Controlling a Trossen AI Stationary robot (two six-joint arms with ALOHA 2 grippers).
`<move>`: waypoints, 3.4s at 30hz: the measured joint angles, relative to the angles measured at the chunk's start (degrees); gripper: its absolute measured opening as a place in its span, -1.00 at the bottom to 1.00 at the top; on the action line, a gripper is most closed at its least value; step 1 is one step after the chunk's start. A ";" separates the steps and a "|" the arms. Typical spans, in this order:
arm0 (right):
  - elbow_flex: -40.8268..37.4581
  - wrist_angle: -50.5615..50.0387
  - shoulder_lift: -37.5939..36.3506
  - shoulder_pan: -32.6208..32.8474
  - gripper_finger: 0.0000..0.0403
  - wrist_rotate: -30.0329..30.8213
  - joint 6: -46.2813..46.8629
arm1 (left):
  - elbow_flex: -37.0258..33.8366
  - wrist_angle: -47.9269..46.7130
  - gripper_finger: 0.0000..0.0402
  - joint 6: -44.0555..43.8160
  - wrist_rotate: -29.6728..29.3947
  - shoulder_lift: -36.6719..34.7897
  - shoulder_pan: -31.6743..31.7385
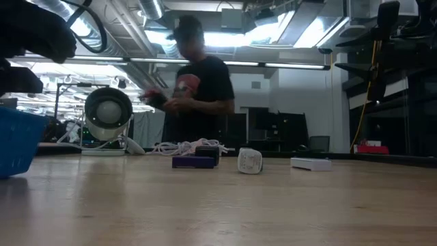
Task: Pick & Place Office items
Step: Put the red charger adapter into the blue basket, then put the black charger adapter into the blue basket
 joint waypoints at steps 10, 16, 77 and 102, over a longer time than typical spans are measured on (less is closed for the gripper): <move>0.02 -0.01 0.00 0.00 0.02 -0.02 0.51 | 1.54 1.54 0.09 -0.87 0.96 -0.19 0.70; 0.01 0.00 0.00 0.00 0.02 -0.01 1.31 | 7.10 1.36 0.10 5.64 -5.44 -1.80 6.44; 0.01 -2.99 0.00 0.01 0.02 0.30 1.03 | 23.50 11.77 0.48 64.10 -2.63 29.59 43.34; 0.00 -3.12 0.00 0.02 0.02 0.44 -0.13 | 26.97 19.02 -0.28 51.36 7.79 30.67 45.54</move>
